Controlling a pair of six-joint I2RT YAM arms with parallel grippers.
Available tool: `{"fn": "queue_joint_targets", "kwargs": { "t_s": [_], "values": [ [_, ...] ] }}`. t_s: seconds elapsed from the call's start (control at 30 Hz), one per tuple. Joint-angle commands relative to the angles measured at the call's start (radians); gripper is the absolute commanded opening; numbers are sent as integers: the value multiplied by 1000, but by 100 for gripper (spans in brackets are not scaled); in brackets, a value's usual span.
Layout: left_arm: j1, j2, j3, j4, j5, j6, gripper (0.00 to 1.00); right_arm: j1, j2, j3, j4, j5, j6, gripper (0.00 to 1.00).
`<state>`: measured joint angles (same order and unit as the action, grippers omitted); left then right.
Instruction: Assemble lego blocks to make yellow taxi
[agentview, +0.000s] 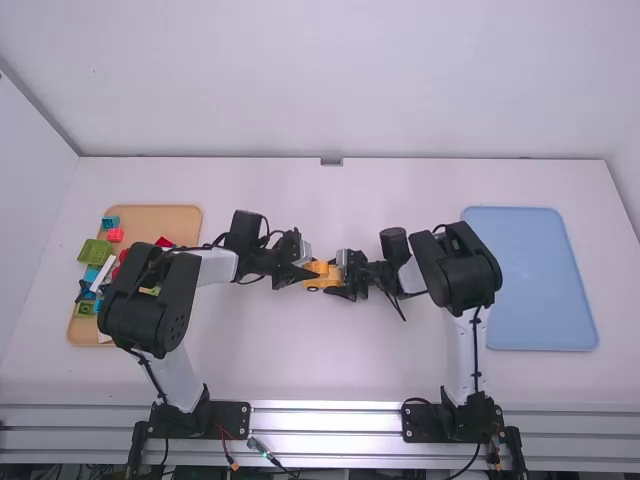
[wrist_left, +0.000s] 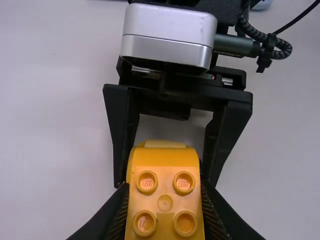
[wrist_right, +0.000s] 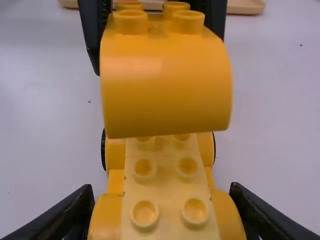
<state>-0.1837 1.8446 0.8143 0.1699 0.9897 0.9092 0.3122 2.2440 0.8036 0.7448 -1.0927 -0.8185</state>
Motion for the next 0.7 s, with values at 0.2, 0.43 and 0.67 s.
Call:
{"fn": "queue_joint_targets", "kwargs": {
  "t_s": [0.2,0.43,0.67],
  "values": [
    [-8,51,-6,46,15,6,2,2,19,3,-1,-6,0,53],
    [-1,117,-6,113,69,7,2,2,19,3,-11,-5,0,51],
    [-5,117,-4,112,67,7,2,2,19,3,-12,-6,0,51]
  ]
}}
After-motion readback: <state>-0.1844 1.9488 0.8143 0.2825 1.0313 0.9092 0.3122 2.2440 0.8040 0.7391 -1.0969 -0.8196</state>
